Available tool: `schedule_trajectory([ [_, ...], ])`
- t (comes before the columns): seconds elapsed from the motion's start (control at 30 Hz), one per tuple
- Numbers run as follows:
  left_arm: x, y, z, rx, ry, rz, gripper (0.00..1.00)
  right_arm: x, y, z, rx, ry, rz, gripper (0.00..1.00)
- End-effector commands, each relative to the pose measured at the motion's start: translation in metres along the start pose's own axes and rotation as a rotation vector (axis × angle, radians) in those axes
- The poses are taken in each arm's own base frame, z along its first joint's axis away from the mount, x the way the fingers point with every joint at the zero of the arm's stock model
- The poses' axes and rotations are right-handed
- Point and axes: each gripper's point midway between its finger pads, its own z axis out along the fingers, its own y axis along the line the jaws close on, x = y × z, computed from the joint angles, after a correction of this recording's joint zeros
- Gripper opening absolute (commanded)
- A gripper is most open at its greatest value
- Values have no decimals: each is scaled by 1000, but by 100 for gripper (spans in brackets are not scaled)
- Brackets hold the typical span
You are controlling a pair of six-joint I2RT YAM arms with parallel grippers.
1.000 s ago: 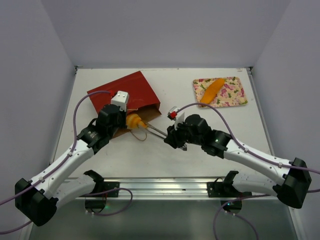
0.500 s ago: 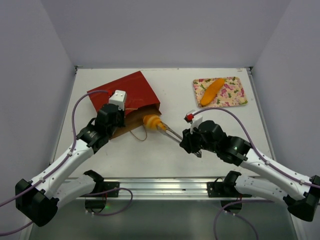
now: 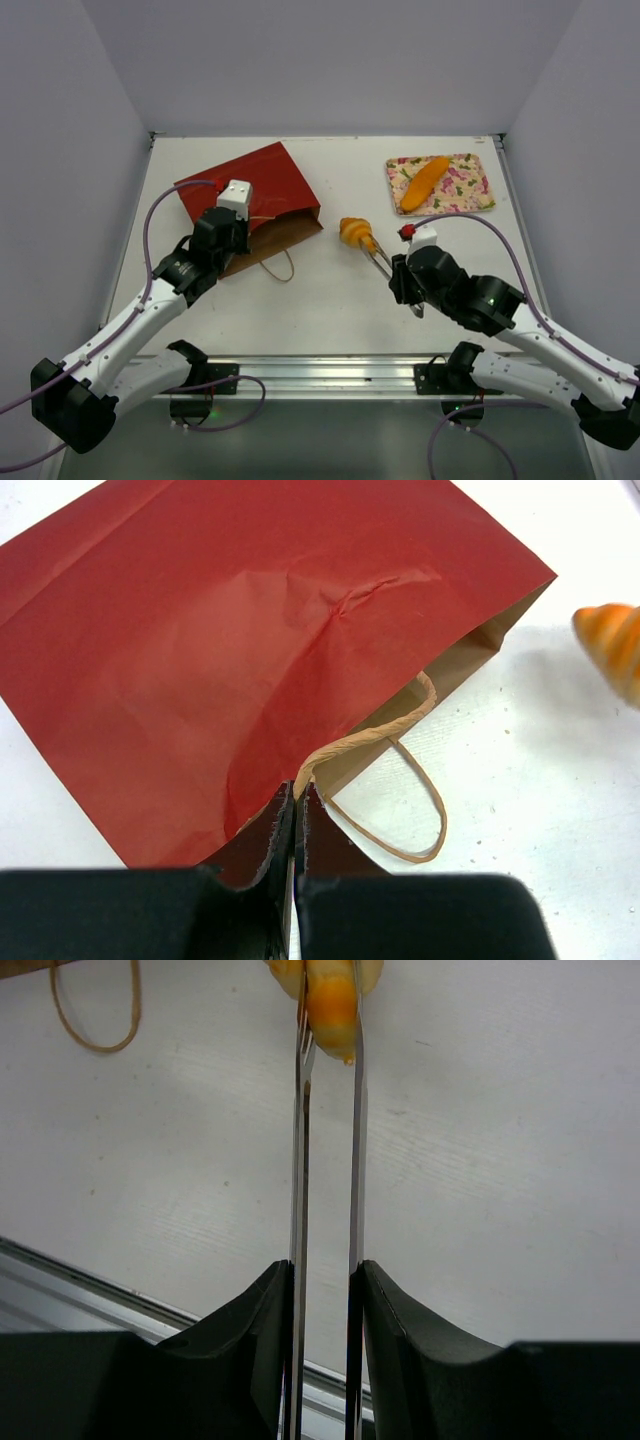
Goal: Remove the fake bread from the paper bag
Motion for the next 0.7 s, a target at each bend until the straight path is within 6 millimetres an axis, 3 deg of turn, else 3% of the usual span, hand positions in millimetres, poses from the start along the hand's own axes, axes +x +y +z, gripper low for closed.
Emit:
schedule_trajectory([
  [0.0,-16,1,-5,4,-36,-33,0,-25,-19,-11,113,-105,83,28],
  [0.2,-15,1,-5,7,-34,-34,0,-38,-34,-6,221,-136,85,28],
  [0.43,-15,1,-5,7,-35,-37,0,-74,-42,15,308,-153,58,28],
  [0.67,-17,2,-6,8,-41,-39,0,-104,-77,43,377,-141,101,27],
])
